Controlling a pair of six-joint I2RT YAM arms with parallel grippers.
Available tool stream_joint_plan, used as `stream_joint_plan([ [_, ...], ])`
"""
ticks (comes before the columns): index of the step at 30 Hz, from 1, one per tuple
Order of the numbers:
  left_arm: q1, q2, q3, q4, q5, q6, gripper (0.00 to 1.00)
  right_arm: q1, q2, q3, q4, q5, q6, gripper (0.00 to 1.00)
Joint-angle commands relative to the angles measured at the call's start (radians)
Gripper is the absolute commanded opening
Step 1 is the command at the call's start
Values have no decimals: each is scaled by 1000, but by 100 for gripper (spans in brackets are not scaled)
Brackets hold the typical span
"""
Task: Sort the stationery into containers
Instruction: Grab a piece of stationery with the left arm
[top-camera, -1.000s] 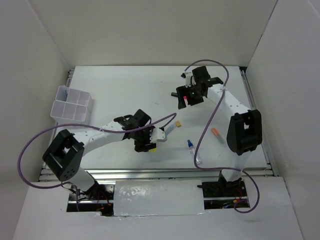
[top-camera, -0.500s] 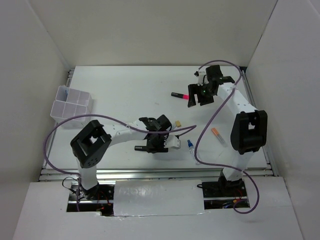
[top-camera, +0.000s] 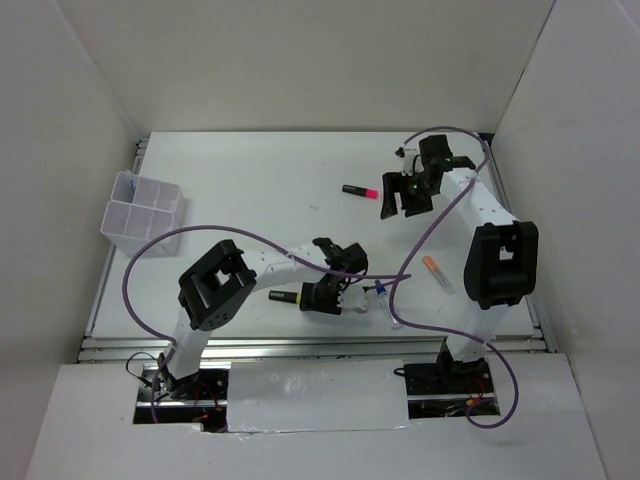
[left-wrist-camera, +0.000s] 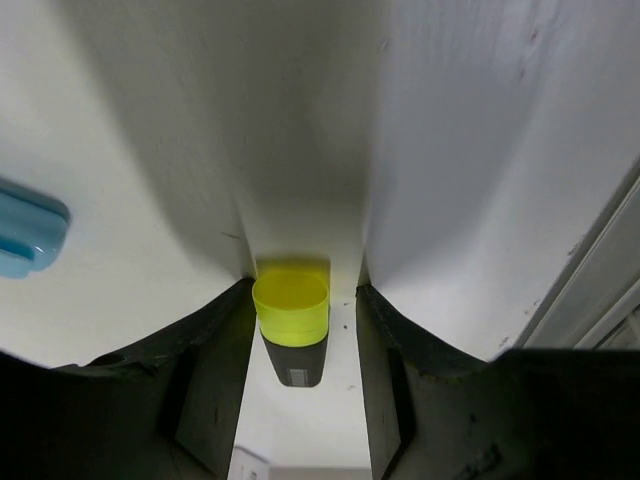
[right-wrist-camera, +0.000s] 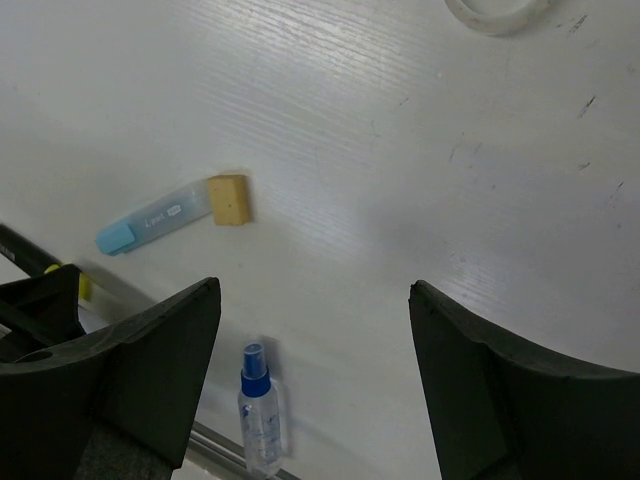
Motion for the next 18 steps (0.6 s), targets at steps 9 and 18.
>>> stream_joint_plan([
  [9, 3, 61, -12, -71, -100, -30, 38, -23, -81, -26, 1, -21, -14, 82],
  [18, 49, -70, 55, -6, 8, -84, 10, -22, -79, -15, -5, -23, -9, 81],
])
